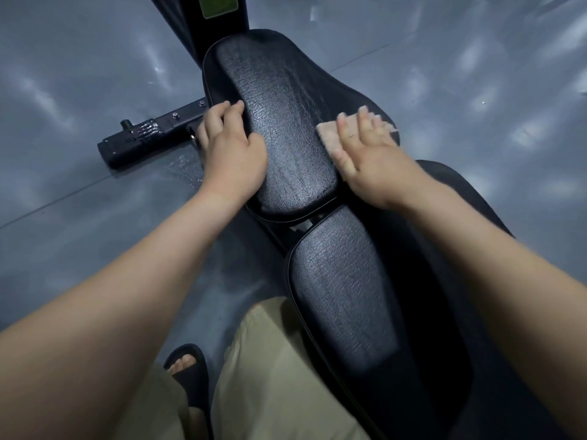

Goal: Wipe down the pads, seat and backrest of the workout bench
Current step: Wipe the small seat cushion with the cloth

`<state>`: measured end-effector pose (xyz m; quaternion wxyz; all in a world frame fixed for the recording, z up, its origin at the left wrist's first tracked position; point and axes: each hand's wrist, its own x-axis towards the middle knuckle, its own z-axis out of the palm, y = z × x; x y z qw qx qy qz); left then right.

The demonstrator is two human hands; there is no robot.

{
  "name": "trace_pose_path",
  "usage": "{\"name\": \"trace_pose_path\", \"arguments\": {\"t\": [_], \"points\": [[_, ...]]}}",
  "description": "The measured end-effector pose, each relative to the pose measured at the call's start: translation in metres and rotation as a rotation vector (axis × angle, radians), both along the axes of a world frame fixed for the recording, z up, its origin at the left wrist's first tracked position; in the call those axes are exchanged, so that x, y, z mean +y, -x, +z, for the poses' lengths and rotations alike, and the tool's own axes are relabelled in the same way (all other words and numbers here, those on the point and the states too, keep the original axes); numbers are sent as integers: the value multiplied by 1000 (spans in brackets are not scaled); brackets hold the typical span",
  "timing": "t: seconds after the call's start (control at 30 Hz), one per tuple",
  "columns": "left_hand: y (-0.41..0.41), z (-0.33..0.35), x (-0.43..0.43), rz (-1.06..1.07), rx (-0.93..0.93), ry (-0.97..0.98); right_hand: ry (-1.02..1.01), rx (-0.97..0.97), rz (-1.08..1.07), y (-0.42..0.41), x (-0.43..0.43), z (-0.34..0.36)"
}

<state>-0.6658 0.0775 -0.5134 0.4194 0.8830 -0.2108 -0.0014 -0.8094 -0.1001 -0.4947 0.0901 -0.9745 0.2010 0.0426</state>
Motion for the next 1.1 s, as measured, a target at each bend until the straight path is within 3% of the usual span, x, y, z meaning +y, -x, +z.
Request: {"name": "trace_pose_path", "arguments": {"t": [0.17, 0.27, 0.4, 0.53, 0.73, 1.1], "points": [[4, 1, -7, 4, -96, -58, 125, -50, 239, 17, 32, -11], [8, 2, -11, 6, -108, -73, 132, -46, 196, 21, 10, -11], [11, 0, -12, 3, -137, -78, 8, -105, -59, 15, -27, -18], [12, 0, -15, 27, -143, -94, -54, -198, -180, 13, -14, -26], [15, 1, -22, 73, -161, -129, 23, -252, -100, 18, 23, -32], [17, -2, -26, 102, -195, -170, -86, -286, 42, 10, -61, -23]]}}
